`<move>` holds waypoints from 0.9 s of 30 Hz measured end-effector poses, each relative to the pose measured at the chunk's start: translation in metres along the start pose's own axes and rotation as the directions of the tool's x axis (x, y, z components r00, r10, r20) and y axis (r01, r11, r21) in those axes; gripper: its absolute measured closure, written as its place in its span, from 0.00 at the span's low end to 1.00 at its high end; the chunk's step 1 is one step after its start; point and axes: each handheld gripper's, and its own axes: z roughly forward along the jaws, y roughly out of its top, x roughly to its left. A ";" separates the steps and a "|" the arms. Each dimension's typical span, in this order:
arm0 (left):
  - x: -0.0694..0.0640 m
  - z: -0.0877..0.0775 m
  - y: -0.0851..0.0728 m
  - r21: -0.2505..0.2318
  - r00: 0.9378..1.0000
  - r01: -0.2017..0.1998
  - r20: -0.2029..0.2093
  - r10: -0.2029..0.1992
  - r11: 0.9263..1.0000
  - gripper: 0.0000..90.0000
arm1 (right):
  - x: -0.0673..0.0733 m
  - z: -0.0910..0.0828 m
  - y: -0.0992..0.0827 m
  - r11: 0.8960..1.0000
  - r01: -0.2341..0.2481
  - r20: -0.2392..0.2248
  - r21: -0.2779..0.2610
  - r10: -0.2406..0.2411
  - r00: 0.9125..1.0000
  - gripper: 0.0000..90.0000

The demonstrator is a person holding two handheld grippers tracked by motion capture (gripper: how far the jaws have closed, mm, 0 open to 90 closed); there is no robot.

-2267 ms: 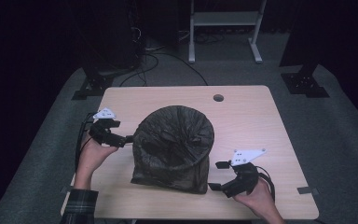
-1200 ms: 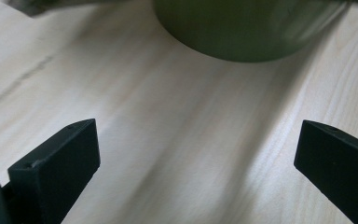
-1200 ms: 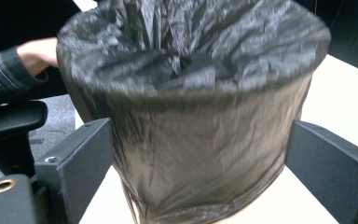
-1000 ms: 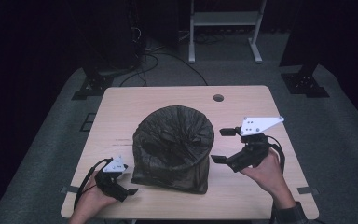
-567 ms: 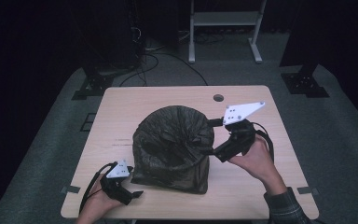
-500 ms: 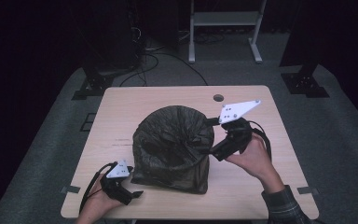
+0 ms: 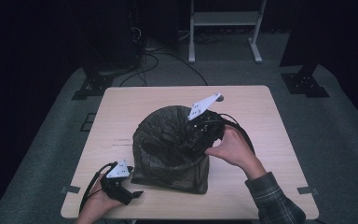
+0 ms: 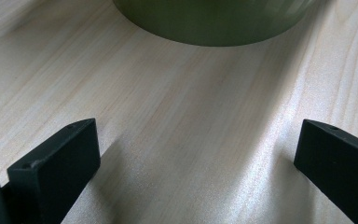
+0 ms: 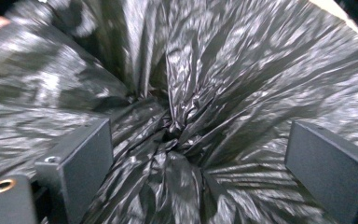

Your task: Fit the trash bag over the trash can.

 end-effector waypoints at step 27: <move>0.000 0.000 0.000 0.000 1.000 0.000 0.000 0.000 1.000 0.00 | 0.004 0.042 0.017 0.945 0.020 -0.048 0.327 -0.005 0.999 0.07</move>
